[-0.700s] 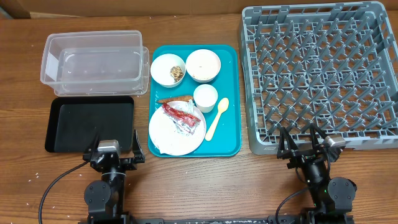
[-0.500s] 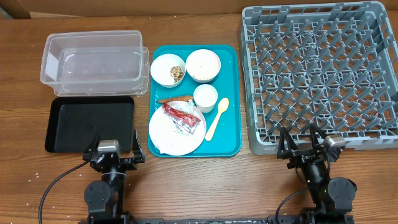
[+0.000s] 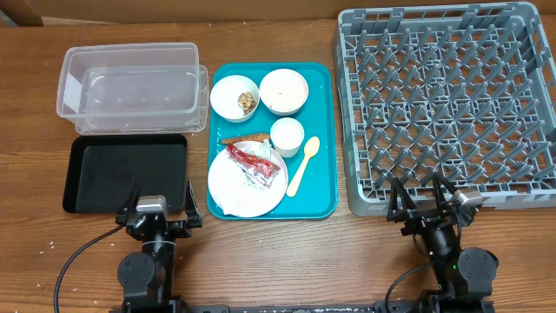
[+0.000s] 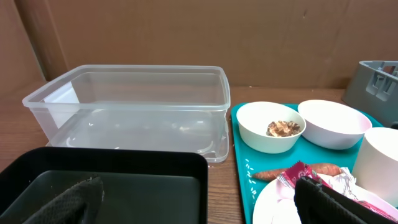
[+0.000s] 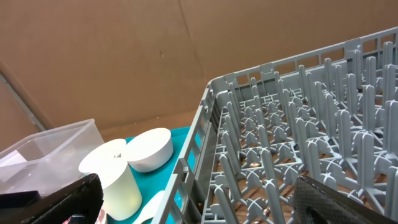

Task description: Sort waste into correct bins and load items into the dishwasher

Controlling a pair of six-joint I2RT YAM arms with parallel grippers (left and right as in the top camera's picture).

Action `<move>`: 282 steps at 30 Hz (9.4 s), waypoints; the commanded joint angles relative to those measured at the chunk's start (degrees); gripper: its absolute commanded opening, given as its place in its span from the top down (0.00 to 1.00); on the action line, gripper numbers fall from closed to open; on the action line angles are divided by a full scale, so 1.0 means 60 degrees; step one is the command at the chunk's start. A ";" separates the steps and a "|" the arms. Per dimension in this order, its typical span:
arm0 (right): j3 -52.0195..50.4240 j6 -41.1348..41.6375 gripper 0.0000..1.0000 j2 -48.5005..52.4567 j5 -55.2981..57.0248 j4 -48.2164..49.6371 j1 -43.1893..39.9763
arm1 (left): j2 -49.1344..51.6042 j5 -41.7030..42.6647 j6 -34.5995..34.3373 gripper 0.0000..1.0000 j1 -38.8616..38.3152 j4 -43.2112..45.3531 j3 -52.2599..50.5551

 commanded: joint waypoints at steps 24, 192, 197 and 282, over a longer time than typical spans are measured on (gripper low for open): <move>-0.0102 0.0062 0.00 -0.0076 0.0087 0.0149 -0.0044 | -0.0106 0.0055 -0.0069 0.00 0.0055 0.0142 -0.0073; 0.9683 -0.0718 0.00 0.7093 -0.3198 -0.6991 -0.0044 | 2.0983 0.8670 0.1668 0.96 -0.3960 -1.2568 2.2065; 0.9683 -0.0721 0.00 0.9289 -0.4659 -0.4994 -0.0044 | 2.0983 1.1675 0.1796 0.96 -0.3843 -1.2648 2.2225; 1.0954 0.1927 0.21 1.4502 0.1985 -1.0295 0.0131 | 2.0983 0.0047 -0.0678 0.64 -0.4193 -1.2244 2.2221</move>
